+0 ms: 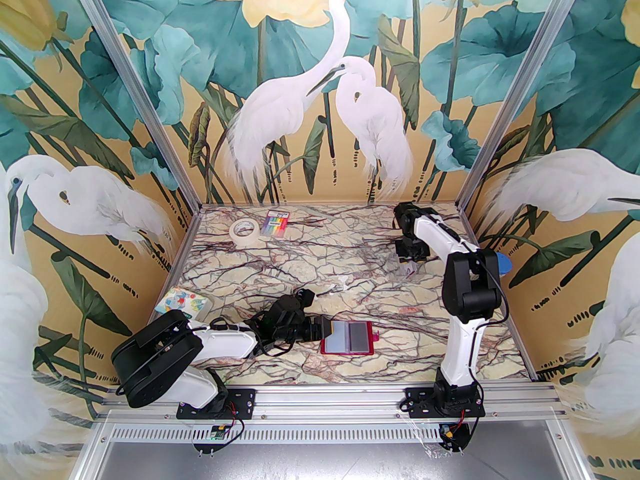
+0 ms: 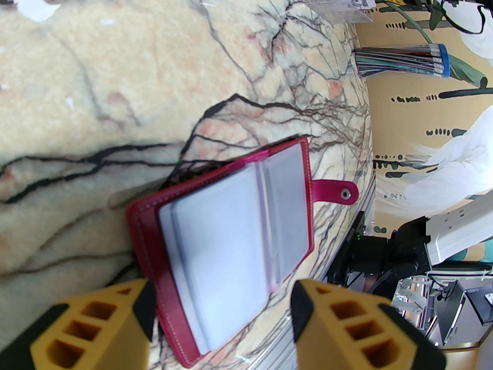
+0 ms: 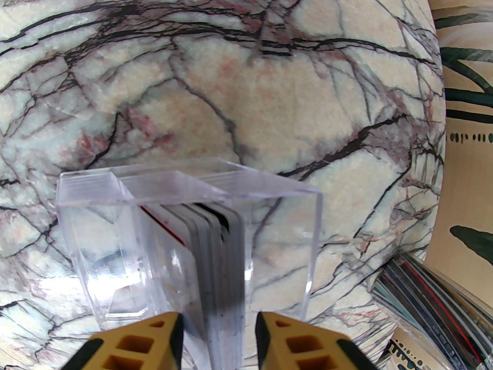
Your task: Put the credit cards into the card holder
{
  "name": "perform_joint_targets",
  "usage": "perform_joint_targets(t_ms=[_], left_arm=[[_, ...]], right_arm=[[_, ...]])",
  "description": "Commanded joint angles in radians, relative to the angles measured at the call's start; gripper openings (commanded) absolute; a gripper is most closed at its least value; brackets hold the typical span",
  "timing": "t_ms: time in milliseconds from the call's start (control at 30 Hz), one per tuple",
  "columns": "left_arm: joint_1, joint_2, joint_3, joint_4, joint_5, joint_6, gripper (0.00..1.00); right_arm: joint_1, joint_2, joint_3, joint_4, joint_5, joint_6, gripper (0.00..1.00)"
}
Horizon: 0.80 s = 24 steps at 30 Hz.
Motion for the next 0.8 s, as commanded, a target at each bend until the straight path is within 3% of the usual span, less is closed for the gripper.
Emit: perform_joint_targets(t_ms=[0, 233, 767], left_arm=[[-0.003, 0.022, 0.003, -0.061, -0.010, 0.018, 0.63], [-0.003, 0.027, 0.007, -0.062, -0.009, 0.018, 0.63], [-0.003, 0.034, 0.013, -0.067, -0.007, 0.020, 0.63]], right_arm=[[0.001, -0.046, 0.022, -0.025, 0.041, 0.016, 0.37], [0.002, -0.054, 0.024, -0.031, 0.040, 0.018, 0.35], [0.022, -0.076, 0.040, -0.053, 0.011, 0.026, 0.12]])
